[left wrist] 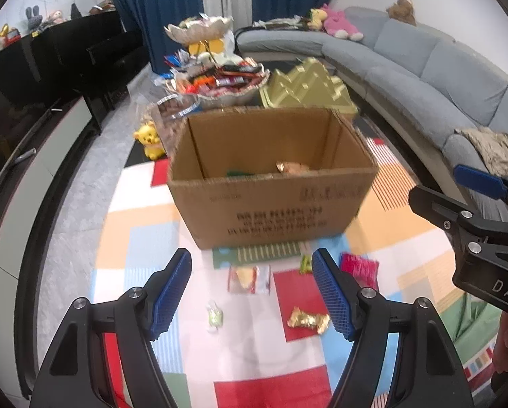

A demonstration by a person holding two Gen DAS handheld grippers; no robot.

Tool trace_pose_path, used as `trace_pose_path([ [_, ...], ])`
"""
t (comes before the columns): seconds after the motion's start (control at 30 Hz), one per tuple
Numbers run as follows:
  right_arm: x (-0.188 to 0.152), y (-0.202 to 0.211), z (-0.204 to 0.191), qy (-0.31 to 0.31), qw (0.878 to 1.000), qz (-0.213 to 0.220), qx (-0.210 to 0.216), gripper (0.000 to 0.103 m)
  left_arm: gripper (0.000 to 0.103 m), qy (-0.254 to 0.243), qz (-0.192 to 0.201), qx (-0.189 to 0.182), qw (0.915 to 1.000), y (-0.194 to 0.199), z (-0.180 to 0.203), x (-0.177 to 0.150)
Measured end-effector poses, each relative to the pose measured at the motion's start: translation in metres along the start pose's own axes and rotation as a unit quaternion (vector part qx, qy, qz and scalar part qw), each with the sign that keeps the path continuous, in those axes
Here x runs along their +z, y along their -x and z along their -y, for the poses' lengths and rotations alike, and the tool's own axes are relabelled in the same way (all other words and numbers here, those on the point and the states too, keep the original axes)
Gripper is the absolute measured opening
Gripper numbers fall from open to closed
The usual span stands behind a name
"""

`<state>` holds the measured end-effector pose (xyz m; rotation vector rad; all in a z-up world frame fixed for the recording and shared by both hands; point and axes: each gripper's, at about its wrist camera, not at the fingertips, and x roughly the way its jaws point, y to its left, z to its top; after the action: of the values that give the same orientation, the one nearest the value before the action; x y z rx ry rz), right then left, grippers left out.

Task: Organize snacks
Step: 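Withdraw both tools from box and lower toward remaining snacks on table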

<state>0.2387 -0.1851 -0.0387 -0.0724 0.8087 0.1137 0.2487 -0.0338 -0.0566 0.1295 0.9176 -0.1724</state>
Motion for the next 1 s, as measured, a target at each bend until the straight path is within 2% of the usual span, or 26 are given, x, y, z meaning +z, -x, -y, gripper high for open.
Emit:
trace_pose_path([
  [0.33, -0.034, -0.011, -0.006, 0.028, 0.999, -0.023, 0.015, 0.075, 0.072, -0.015, -0.033, -0.016, 0.9992, -0.019, 0.017, -0.037],
  [0.73, -0.066, -0.036, -0.002, 0.033, 0.997, -0.057, 0.029, 0.075, 0.072, -0.034, -0.046, -0.04, 0.9976, -0.04, 0.033, -0.066],
  [1.0, -0.084, -0.051, -0.005, 0.049, 0.996, -0.066, 0.042, 0.074, 0.072, -0.038, -0.04, -0.056, 0.9969, -0.057, 0.039, -0.084],
])
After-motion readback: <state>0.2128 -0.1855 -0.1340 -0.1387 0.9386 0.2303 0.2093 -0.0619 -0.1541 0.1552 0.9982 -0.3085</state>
